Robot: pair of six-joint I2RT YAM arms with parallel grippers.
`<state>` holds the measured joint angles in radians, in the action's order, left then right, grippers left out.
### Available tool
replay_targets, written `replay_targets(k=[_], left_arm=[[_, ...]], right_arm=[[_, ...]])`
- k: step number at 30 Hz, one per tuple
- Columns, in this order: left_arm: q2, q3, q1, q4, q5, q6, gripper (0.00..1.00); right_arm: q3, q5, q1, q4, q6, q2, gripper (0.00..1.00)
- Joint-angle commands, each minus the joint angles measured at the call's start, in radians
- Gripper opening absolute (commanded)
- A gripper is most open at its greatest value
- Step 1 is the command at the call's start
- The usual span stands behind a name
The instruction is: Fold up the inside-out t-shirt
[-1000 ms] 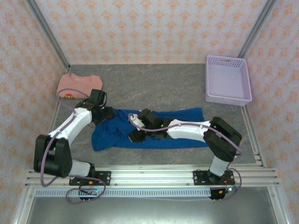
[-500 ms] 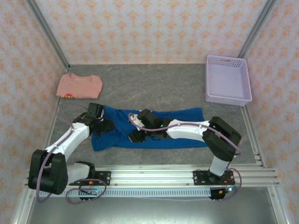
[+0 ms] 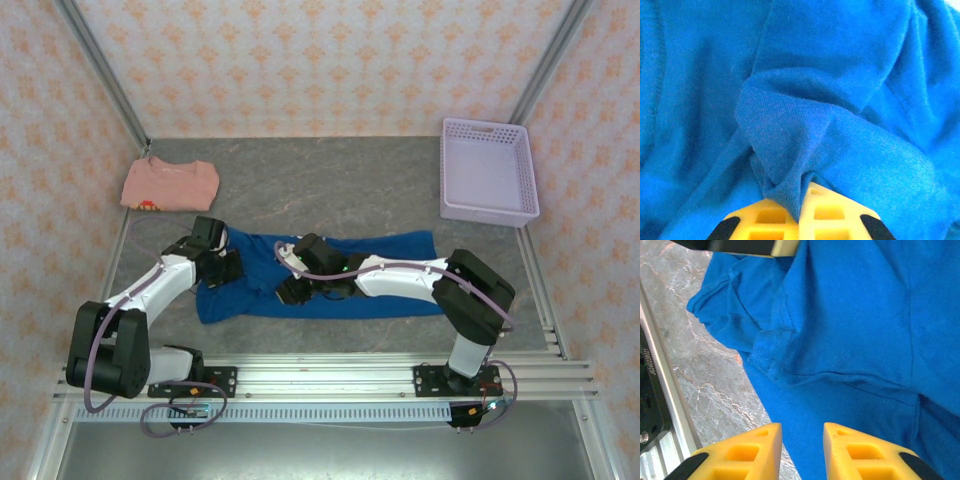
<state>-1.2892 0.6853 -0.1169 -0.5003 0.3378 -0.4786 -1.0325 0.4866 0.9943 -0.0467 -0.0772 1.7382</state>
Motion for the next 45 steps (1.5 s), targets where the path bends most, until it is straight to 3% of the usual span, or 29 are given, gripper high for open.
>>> replay_targets(k=[1,8,15,22,30,38,45], left_arm=[[0.040,0.072,0.006,-0.171,0.053,-0.034,0.03],[0.065,0.170,0.012,-0.363,0.152,-0.049,0.01],[0.016,0.211,0.056,-0.391,0.297,-0.103,0.01],[-0.006,0.226,0.059,-0.420,0.284,-0.096,0.01],[-0.002,0.243,0.062,-0.429,0.277,-0.084,0.01],[-0.006,0.262,0.082,-0.479,0.251,-0.021,0.01],[-0.017,0.298,0.092,-0.514,0.191,0.014,0.02]], right_arm=[[-0.022,-0.051,0.003,-0.033,0.012,-0.025,0.28],[0.021,-0.062,0.003,0.004,-0.001,-0.059,0.28],[0.048,-0.012,0.004,0.066,-0.008,-0.057,0.33],[0.014,0.032,0.037,0.167,-0.062,0.022,0.45],[-0.032,-0.015,0.066,0.151,-0.049,0.136,0.49],[-0.022,-0.067,0.067,0.101,-0.038,0.078,0.12],[0.007,-0.060,0.066,0.059,-0.042,-0.001,0.08]])
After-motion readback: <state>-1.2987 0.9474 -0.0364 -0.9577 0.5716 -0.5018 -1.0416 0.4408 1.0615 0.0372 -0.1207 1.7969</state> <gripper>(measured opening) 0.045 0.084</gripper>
